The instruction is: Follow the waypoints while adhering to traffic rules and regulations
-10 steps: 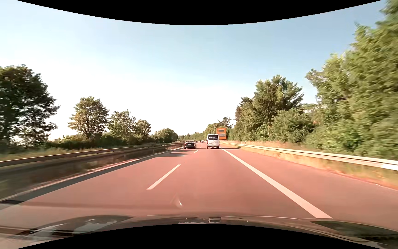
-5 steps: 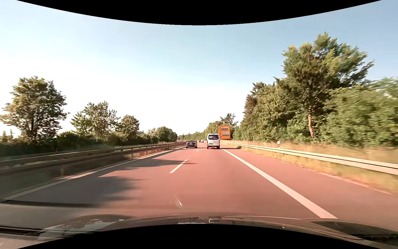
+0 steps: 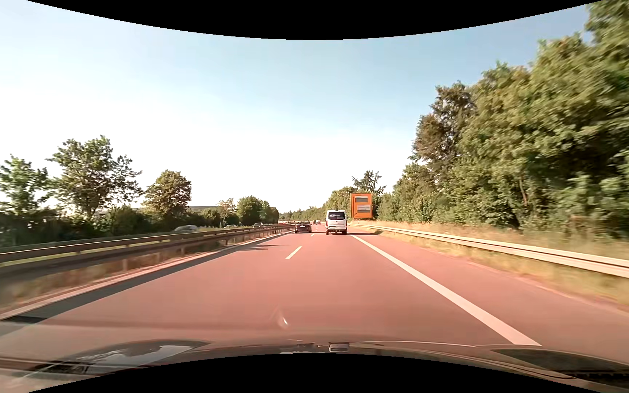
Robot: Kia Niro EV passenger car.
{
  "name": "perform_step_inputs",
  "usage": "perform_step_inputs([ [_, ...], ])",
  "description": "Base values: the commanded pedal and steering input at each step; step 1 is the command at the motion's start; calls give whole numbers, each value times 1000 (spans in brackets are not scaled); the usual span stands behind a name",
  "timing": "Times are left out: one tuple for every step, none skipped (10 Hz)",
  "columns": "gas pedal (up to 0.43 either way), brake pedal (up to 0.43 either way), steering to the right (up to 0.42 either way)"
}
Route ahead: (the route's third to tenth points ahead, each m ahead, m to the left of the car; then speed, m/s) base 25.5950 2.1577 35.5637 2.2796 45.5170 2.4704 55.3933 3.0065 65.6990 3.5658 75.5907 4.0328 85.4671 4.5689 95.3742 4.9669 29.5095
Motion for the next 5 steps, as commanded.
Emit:
perform_step_inputs([
  [87,6,-4],
  [87,6,-4],
  [87,6,-4],
  [87,6,-6],
  [87,6,-6],
])
